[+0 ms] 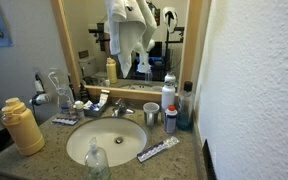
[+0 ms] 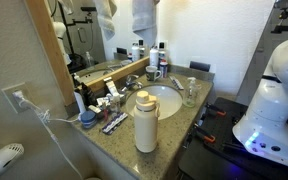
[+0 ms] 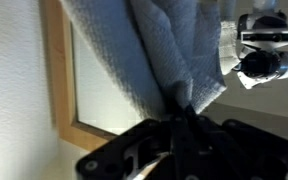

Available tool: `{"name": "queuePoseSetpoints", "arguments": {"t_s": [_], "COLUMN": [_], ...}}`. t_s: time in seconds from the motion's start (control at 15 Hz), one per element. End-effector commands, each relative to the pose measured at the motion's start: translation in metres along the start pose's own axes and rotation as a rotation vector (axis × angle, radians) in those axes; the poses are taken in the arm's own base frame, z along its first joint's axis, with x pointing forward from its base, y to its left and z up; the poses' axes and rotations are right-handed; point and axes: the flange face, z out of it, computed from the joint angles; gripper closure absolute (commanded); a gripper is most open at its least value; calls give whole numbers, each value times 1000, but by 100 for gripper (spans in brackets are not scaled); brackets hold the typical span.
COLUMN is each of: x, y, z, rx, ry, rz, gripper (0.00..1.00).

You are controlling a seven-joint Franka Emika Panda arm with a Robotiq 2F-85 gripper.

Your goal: Unhang the towel then hang it back to the wall

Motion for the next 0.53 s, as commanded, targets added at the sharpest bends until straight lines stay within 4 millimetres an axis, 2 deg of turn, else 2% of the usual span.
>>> {"name": "queuePoseSetpoints", "arguments": {"t_s": [0.0,0.2,0.47], "x": [-11,-27,-38], "y": [-47,-68,-75], "z": [13,20,26], "rx": [141,285,404], "ry": [19,17,29], "rz": [-51,-60,-58], "gripper": [99,99,99]}}
